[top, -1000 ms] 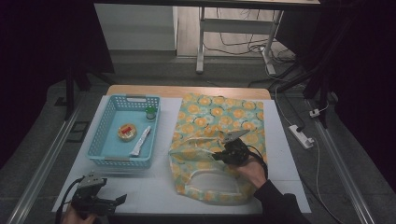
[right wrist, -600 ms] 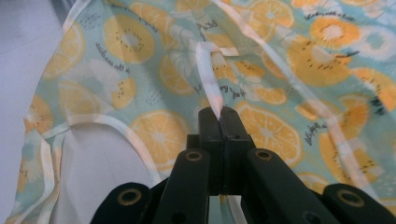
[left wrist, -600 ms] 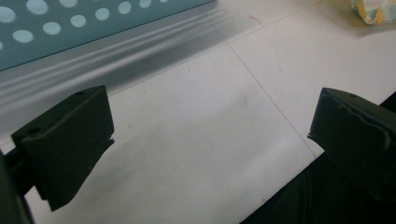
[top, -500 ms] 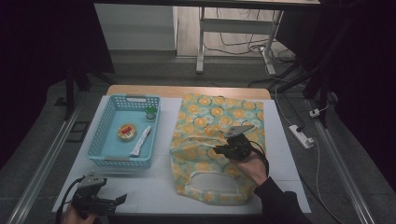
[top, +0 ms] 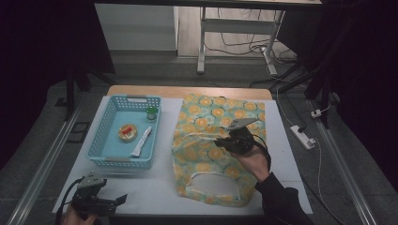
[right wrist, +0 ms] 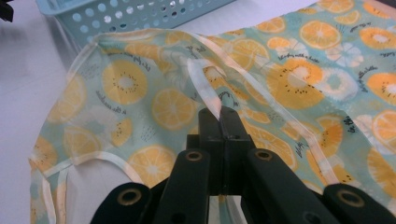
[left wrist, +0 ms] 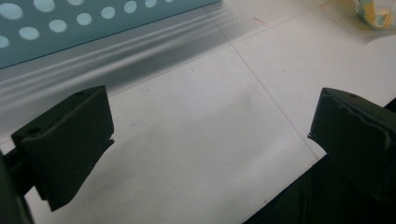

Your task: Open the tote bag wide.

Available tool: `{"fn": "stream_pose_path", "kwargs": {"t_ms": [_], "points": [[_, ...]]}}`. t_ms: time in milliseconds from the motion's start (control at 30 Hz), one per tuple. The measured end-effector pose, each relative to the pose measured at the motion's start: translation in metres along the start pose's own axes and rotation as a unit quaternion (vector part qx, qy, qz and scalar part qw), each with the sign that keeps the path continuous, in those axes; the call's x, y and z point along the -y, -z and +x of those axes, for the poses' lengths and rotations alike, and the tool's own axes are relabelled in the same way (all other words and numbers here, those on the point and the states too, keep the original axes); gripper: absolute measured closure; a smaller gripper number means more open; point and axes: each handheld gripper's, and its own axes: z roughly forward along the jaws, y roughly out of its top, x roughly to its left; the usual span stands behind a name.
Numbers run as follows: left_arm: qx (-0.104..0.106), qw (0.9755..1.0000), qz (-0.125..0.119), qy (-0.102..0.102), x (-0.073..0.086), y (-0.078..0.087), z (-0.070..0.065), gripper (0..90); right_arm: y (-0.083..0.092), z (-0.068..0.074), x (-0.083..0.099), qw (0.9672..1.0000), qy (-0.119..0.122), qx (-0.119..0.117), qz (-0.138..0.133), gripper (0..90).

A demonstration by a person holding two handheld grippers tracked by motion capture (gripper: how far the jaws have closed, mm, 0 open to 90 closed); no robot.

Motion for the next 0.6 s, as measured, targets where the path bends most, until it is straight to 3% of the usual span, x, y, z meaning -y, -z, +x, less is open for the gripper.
{"fn": "stream_pose_path", "kwargs": {"t_ms": [233, 600], "points": [[0.004, 1.0000, -0.001, 0.001, 0.000, 0.001, 0.001, 0.0, 0.008, -0.007, -0.013, 0.9998, -0.010, -0.002, -0.018, 90.0], [0.010, 0.9999, -0.007, 0.001, 0.001, 0.002, 0.002, 0.0, 0.011, -0.007, -0.040, 0.9991, -0.005, -0.002, -0.041, 90.0]]}}
